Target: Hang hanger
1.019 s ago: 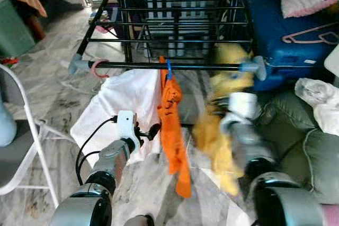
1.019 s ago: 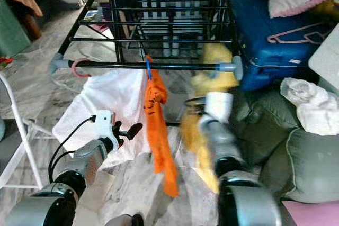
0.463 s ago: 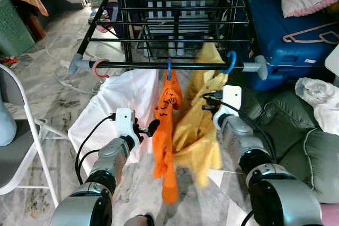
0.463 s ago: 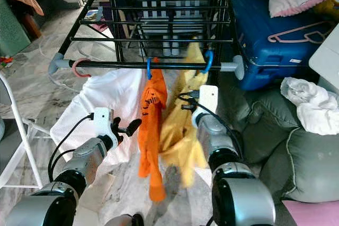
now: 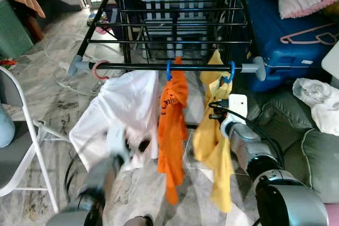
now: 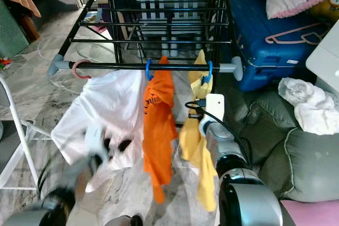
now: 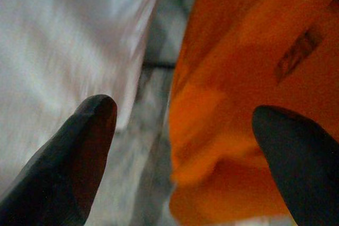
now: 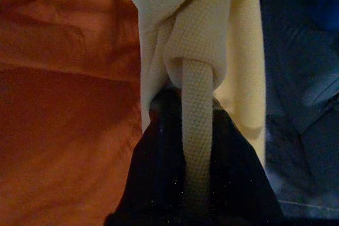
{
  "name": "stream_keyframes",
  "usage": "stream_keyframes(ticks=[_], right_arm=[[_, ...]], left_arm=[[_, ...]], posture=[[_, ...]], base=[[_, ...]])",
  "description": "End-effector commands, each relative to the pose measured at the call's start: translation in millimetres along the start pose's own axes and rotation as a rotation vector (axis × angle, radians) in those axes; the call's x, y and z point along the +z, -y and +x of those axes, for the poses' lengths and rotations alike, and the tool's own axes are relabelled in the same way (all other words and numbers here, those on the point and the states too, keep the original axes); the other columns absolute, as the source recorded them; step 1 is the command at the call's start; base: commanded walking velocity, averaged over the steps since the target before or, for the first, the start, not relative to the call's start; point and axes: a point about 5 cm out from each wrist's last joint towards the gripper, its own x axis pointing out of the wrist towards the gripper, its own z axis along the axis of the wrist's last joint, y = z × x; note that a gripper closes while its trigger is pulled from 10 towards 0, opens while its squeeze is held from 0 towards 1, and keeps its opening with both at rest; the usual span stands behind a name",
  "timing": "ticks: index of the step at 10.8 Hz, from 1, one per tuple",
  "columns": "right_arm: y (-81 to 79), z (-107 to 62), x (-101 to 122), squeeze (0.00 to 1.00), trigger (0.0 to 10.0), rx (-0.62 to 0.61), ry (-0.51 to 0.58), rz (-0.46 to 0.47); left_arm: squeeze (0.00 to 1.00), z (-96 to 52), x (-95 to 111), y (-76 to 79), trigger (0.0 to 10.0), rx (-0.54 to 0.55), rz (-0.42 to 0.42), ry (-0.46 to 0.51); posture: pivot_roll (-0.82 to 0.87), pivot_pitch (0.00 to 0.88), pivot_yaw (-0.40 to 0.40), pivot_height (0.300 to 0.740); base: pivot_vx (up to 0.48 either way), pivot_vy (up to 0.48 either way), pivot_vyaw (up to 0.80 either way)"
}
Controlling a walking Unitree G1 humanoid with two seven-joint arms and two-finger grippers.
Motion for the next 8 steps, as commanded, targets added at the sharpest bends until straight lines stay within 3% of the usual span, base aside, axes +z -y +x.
stream_keyframes(ticks=[1,3,4,5,6,7,8], right_arm=[[-1.6,-2.8,-19,0.0,10.0,0.005,-0.075,0.014],[-3.1,-4.1,-25,0.0,10.0,0.021,-0.096,0.0],[-4.2,-3.8,-24,0.0,0.3,0.022,-0.082,-0.001],[-5.3,-3.3,-21,0.0,0.0,0.023,-0.066,-0.007],[-4.4,-3.2,-20,0.0,0.0,0.013,-0.061,-0.011],[-4.0,-3.3,-20,0.0,10.0,0.011,-0.063,0.001],[-0.5,-4.2,-22,1.0,10.0,-0.014,-0.065,0.008]], left_arm=[[0.0,-0.4,0,-2.1,10.0,0.013,0.003,-0.008],[0.0,2.2,-6,9.0,10.0,-0.002,-0.006,-0.005],[0.0,3.4,-4,11.1,10.0,-0.014,0.001,-0.001],[0.0,4.0,-1,10.3,10.0,-0.011,0.0,0.002],[0.0,4.1,-1,9.6,10.0,-0.007,0.0,0.004],[0.0,3.8,-1,9.4,10.0,-0.007,0.001,0.002],[0.0,3.9,-2,10.2,10.0,-0.012,0.003,-0.005]], posture=[[-0.15,0.043,0.063,0.74],[-0.15,0.039,0.058,0.74],[-0.15,0.04,0.058,0.74],[-0.15,0.041,0.06,0.74],[-0.15,0.041,0.06,0.74],[-0.15,0.043,0.069,0.74],[-0.16,0.043,0.071,0.74]], base=[[0.0,0.0,0.0],[0.0,0.0,0.0],[0.0,0.0,0.0],[0.0,0.0,0.0],[0.0,0.0,0.0],[0.0,0.0,0.0],[0.0,0.0,0.0]])
